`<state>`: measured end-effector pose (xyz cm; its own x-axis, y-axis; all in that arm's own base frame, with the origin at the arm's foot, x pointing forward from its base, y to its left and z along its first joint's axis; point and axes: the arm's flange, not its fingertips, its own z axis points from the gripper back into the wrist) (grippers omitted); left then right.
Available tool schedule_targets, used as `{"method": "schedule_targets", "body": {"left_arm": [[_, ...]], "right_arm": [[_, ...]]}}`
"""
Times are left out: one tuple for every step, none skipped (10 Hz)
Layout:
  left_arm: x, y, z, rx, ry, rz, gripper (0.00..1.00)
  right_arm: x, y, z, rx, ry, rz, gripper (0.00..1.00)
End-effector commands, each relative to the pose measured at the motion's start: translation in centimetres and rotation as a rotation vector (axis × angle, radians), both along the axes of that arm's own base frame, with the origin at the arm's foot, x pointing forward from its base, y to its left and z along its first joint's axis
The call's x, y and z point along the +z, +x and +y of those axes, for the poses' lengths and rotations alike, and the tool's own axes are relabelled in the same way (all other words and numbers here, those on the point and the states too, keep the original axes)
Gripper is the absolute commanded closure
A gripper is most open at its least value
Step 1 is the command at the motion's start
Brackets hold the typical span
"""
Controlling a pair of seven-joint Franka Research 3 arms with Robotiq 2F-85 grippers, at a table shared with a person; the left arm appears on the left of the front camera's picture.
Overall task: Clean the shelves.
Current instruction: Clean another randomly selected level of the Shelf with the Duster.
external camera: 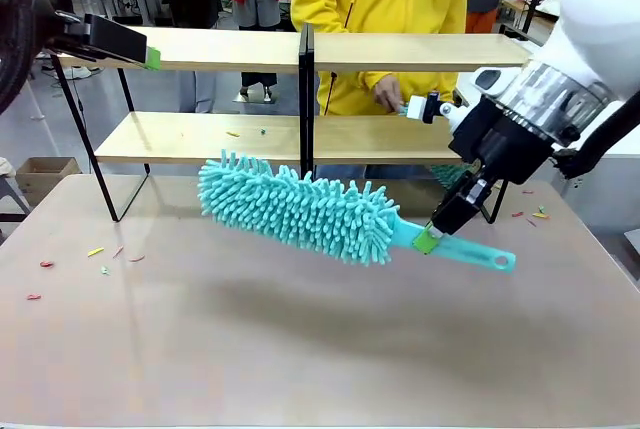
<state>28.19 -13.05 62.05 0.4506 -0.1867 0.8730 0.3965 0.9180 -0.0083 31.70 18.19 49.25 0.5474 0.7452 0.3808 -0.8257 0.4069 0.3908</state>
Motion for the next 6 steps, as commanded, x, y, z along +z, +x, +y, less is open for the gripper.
{"method": "schedule_targets", "body": {"left_arm": [[0.0, 0.0, 0.0, 0.003, -0.001, -0.004, 0.0], [0.0, 0.0, 0.0, 0.003, -0.001, -0.004, 0.0], [0.0, 0.0, 0.0, 0.003, -0.001, -0.004, 0.0], [0.0, 0.0, 0.0, 0.003, -0.001, -0.004, 0.0], [0.0, 0.0, 0.0, 0.003, -0.001, -0.004, 0.0], [0.0, 0.0, 0.0, 0.003, -0.001, -0.004, 0.0]], "right_arm": [[0.2, 0.0, -0.3, 0.023, 0.019, -0.024, 0.88], [0.0, 0.3, 0.1, 0.019, 0.013, -0.017, 0.88], [0.0, 0.3, -0.1, 0.013, 0.011, -0.019, 0.88], [0.4, 0.3, -1.3, -0.028, 0.005, -0.027, 0.88], [1.2, 0.0, -3.9, -0.057, -0.01, -0.041, 0.88], [2.3, -1.0, -7.8, -0.023, -0.039, 0.0, 0.88]]}}
